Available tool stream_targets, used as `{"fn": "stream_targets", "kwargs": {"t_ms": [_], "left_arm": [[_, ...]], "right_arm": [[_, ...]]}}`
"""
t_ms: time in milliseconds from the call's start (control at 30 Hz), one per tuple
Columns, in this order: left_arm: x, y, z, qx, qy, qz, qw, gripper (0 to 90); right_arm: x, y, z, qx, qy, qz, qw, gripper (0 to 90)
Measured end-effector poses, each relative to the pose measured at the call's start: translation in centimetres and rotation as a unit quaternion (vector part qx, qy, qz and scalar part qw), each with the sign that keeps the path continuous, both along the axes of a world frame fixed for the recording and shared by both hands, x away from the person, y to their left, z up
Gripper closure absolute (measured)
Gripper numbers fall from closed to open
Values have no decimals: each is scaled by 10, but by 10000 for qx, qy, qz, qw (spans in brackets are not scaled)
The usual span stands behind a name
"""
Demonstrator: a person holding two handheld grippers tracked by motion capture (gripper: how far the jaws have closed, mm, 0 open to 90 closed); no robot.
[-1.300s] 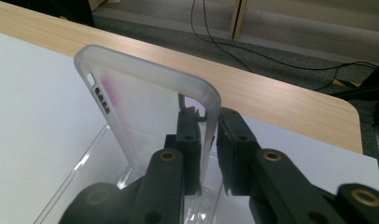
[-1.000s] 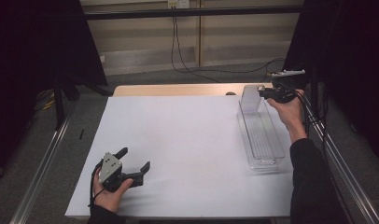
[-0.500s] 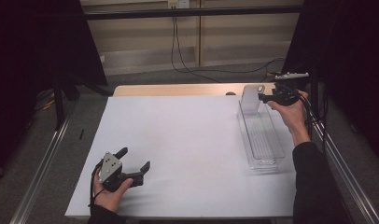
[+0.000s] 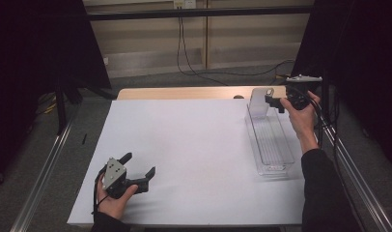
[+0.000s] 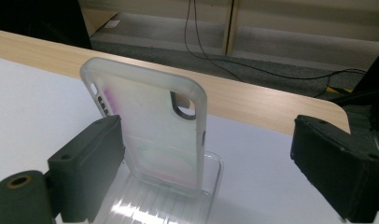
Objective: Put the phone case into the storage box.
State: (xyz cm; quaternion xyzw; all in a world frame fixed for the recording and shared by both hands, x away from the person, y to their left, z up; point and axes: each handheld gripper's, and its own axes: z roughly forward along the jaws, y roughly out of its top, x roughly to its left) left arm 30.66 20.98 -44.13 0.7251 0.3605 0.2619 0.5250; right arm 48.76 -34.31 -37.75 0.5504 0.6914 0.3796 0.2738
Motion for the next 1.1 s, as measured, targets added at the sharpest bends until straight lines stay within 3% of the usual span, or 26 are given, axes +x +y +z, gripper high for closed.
{"fn": "stream_targets", "kwargs": {"t_ms": [233,400,500,900,1100], "left_arm": [[2,-3,1,4,8,-3,10000,43],[2,-2,1,-9,2,-2,10000,43],[1,-1,1,-30,-7,8,10000,43],[0,1,2,-40,-66,-31,10000,43],[0,2,4,-94,-92,-26,9999,43]], "right_arm": [[-4,-1,-2,11,-121,39,9999,122],[-6,0,-7,-70,-151,-133,9998,144],[-10,0,-10,-50,-335,-113,9994,120],[-17,3,-12,-131,-462,-87,9988,73],[-21,7,-11,-150,-636,-110,9978,73]]}}
